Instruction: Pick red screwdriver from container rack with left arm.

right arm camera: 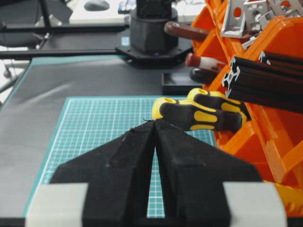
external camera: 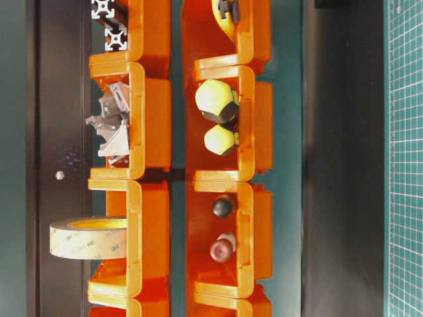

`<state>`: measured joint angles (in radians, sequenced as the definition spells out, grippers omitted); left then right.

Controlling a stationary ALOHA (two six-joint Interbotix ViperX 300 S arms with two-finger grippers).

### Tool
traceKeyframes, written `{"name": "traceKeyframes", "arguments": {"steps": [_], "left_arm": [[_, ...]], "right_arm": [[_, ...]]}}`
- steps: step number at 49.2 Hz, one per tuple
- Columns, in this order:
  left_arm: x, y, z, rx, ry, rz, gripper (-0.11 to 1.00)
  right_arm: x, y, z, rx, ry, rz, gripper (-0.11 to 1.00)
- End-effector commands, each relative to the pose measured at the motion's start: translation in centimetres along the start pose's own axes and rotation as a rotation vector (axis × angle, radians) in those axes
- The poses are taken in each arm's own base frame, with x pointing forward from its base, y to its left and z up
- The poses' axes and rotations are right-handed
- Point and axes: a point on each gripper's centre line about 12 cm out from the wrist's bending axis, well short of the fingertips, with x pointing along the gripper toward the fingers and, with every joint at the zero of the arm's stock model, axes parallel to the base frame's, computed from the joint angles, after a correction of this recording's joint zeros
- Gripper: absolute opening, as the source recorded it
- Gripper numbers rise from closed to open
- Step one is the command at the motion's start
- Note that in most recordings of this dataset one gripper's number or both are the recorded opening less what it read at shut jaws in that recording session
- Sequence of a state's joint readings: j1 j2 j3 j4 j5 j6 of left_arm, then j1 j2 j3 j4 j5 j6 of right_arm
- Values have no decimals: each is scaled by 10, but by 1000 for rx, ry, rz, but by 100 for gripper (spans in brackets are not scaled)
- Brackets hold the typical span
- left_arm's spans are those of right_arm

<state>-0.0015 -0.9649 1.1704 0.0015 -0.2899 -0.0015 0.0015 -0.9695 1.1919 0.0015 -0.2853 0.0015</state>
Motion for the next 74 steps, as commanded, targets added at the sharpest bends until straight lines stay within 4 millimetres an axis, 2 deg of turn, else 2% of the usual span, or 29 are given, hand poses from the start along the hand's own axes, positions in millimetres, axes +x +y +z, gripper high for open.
{"name": "traceKeyframes", "arguments": {"steps": [1,3,7,13,20,29,35,38,53,65,70,74], "left_arm": [[3,0,22,38,-37,-5,6],[5,0,31,41,-29,-3,7],[10,-1,43,41,25,-8,0],[16,-8,58,56,134,-39,0],[24,-15,79,71,183,-71,0],[45,-20,91,150,312,-94,0],[59,-21,116,223,297,-100,0],[65,-21,122,241,321,-103,0],[95,-37,111,270,549,-163,0],[124,-53,91,362,754,-191,0],[135,-59,87,449,845,-143,0],[143,-63,87,534,908,-22,0]], "right_arm": [[2,1,19,24,-57,8,2],[1,2,21,36,-67,11,1],[1,3,25,73,-91,18,0],[0,5,29,124,-107,30,0],[0,6,31,183,-104,39,0],[1,5,31,231,-103,34,0],[1,5,31,232,-100,33,0],[1,5,31,232,-100,33,0],[1,5,32,232,-106,35,0],[1,5,32,232,-104,35,0],[2,5,30,231,-93,34,0],[2,5,29,234,-83,33,0]]}}
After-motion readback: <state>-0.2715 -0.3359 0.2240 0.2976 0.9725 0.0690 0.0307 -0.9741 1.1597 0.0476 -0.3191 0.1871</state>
